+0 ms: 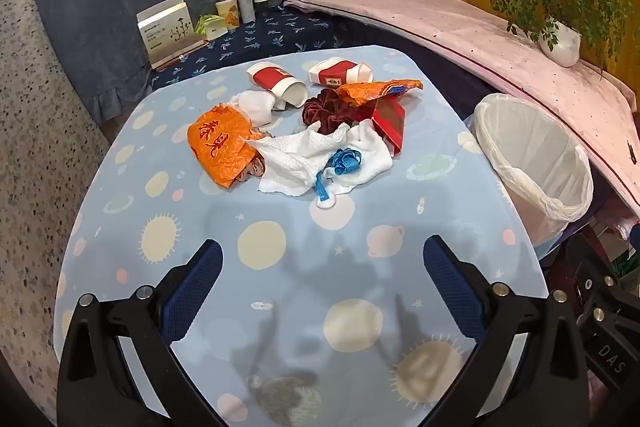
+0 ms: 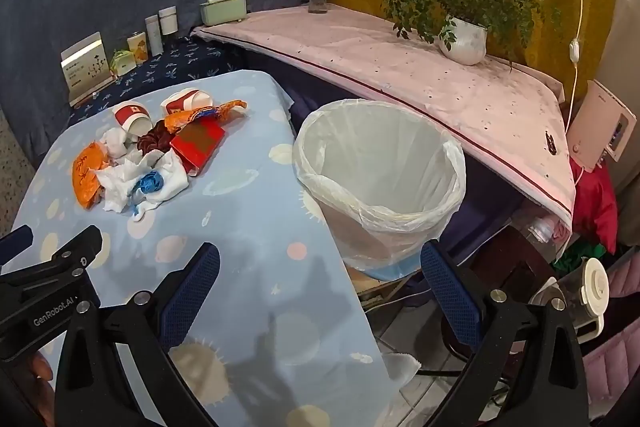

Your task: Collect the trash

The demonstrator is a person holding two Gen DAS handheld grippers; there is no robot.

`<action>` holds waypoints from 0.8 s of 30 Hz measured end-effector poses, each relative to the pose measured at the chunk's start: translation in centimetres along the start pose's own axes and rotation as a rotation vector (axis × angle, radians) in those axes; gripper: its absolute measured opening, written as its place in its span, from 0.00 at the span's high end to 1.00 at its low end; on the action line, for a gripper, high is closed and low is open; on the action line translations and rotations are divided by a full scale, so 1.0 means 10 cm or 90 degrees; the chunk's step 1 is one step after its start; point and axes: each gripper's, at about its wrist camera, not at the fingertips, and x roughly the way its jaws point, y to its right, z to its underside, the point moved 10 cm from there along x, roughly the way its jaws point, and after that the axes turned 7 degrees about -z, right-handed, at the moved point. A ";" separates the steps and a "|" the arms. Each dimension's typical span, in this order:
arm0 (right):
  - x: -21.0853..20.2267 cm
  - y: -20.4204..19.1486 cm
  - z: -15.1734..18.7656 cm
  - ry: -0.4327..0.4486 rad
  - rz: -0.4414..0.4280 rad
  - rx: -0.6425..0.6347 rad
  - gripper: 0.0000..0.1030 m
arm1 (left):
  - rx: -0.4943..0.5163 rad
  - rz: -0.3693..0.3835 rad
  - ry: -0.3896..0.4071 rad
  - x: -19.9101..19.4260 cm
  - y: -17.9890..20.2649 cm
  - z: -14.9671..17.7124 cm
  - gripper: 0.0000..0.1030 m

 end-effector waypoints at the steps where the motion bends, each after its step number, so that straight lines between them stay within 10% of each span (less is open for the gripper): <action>1: 0.00 0.00 0.00 0.002 -0.007 0.007 0.06 | 0.005 -0.004 0.004 0.00 0.00 0.00 0.07; 24: -0.04 -0.01 -0.09 0.014 -0.010 0.003 0.06 | -0.013 -0.007 0.010 -0.04 0.00 -0.05 0.07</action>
